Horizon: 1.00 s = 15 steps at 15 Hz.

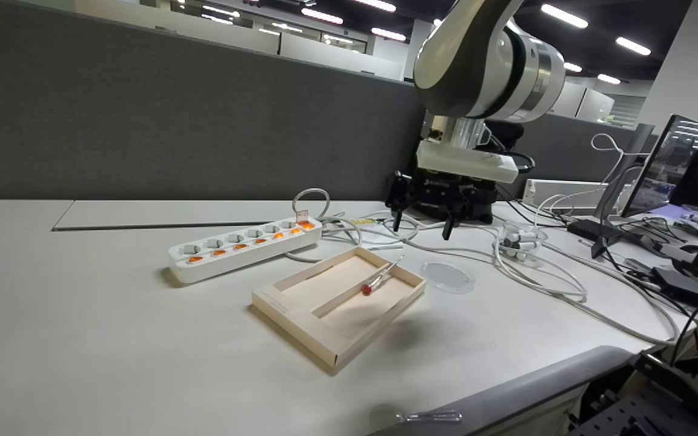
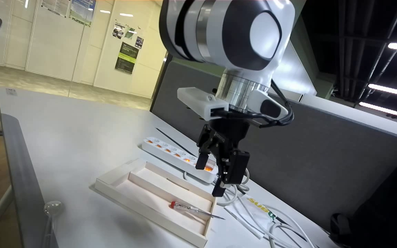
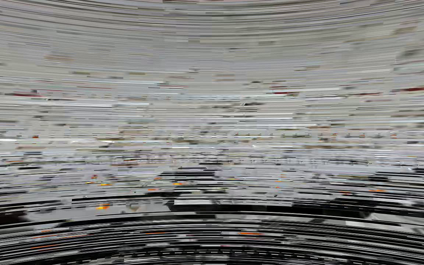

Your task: Remove the screwdriver from the tray

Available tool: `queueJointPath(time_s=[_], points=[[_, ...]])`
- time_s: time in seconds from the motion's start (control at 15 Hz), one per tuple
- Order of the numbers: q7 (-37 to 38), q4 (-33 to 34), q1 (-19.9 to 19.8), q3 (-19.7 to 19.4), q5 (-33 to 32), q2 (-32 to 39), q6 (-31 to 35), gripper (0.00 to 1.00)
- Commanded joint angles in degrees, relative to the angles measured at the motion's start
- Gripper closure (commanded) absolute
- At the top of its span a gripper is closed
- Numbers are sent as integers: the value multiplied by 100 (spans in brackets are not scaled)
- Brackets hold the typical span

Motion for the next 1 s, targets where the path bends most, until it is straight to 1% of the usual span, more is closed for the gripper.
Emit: queueJointPath(time_s=[0.0, 0.2, 0.47, 0.73, 0.93], points=[[193, 15, 82, -157, -166, 19, 67, 0], [407, 117, 96, -306, -358, 192, 211, 0], [679, 345, 192, -548, -439, 617, 554, 0], [805, 772, 421, -783, -249, 1240, 863, 0], [834, 1120, 636, -938, -86, 1681, 941, 0]])
